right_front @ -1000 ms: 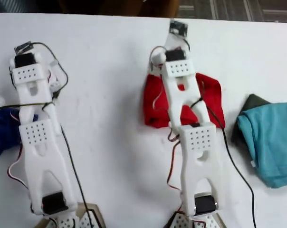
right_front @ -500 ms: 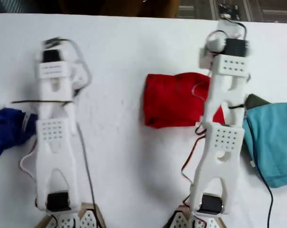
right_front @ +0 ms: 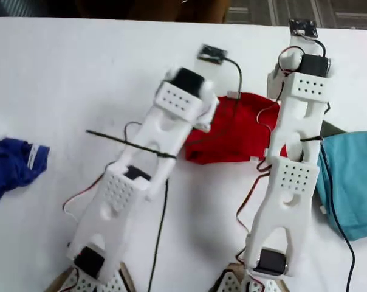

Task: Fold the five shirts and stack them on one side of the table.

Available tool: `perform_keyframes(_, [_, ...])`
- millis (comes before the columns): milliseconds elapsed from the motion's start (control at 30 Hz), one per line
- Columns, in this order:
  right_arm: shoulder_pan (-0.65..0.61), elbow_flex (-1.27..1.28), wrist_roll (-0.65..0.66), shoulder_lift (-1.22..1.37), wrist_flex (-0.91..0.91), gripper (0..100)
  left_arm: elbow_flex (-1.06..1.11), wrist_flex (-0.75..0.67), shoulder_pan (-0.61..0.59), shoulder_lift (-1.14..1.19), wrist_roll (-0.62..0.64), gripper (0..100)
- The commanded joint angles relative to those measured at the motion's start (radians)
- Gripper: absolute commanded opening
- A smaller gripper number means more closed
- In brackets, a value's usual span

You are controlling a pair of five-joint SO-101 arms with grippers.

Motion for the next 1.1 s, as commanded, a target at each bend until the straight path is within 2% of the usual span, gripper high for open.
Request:
perform_keyframes(0, [0.007,-0.014,-0.002,-0.01,-0.004,1.8,0.022,-0.026,0.038,-0.018,-0.005,3])
perform_keyframes(233, [0.045,-0.015,-0.002,-0.019,-0.021,1.8,0.016,-0.031,0.106,0.137,-0.005,3])
perform_keyframes(467, [0.097,-0.015,-0.003,-0.019,-0.038,1.8,0.027,0.029,0.192,0.227,-0.005,3])
perform_keyframes(833, [0.042,-0.015,-0.002,-0.061,-0.105,1.8,0.124,0.028,0.296,0.209,-0.005,3])
perform_keyframes(1067, [-0.004,-0.015,0.005,-0.113,-0.125,1.8,0.084,0.029,0.269,0.117,-0.005,3])
